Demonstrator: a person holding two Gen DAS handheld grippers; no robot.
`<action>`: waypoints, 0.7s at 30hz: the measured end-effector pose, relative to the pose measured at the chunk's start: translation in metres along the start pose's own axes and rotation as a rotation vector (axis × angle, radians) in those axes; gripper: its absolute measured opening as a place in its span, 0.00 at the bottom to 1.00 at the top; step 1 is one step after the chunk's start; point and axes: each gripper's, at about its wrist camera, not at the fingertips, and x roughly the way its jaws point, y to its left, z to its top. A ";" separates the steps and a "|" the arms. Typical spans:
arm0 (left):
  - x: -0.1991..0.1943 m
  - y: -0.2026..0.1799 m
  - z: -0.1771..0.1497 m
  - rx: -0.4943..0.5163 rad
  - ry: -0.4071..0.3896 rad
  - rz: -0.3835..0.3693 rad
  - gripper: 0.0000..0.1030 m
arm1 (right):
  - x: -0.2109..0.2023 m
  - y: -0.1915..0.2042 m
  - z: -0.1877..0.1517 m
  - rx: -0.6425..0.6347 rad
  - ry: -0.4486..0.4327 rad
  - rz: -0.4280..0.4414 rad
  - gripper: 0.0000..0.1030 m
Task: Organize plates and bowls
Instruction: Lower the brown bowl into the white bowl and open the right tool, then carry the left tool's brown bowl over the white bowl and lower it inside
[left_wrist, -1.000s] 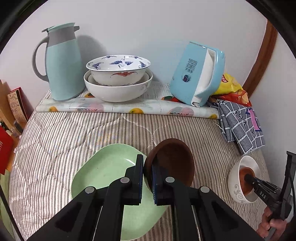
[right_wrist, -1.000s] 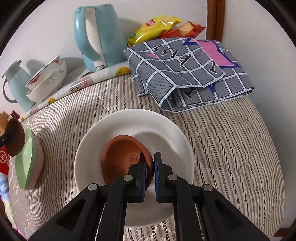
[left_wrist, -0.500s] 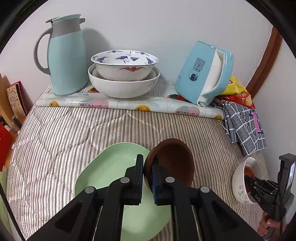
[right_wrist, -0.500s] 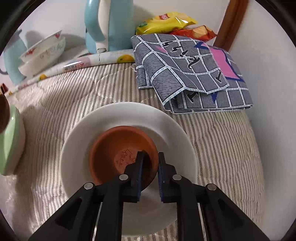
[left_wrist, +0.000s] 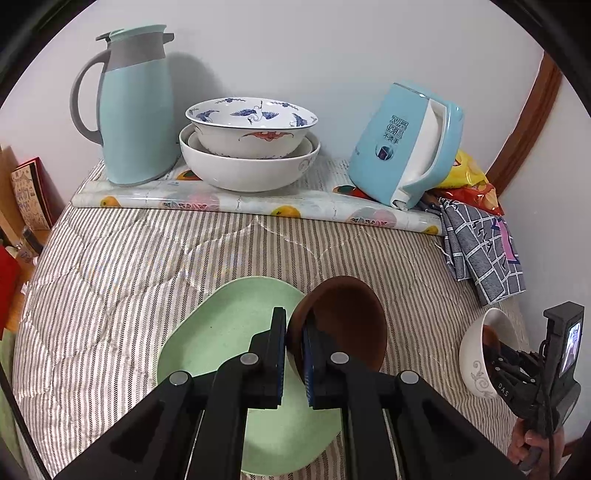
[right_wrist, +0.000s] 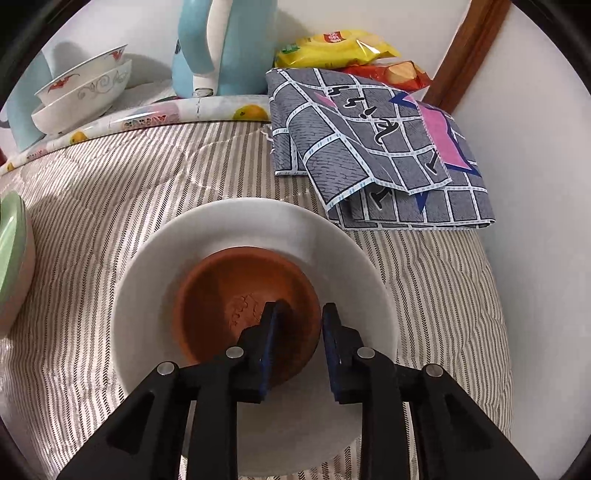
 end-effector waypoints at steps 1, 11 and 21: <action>-0.002 0.000 0.000 0.001 -0.002 0.001 0.08 | -0.002 0.001 0.000 0.003 -0.006 -0.001 0.30; -0.033 -0.012 -0.005 0.022 -0.047 0.000 0.08 | -0.042 0.001 -0.006 0.016 -0.097 0.020 0.41; -0.056 -0.053 -0.021 0.066 -0.067 -0.037 0.08 | -0.087 -0.027 -0.034 0.073 -0.174 0.038 0.44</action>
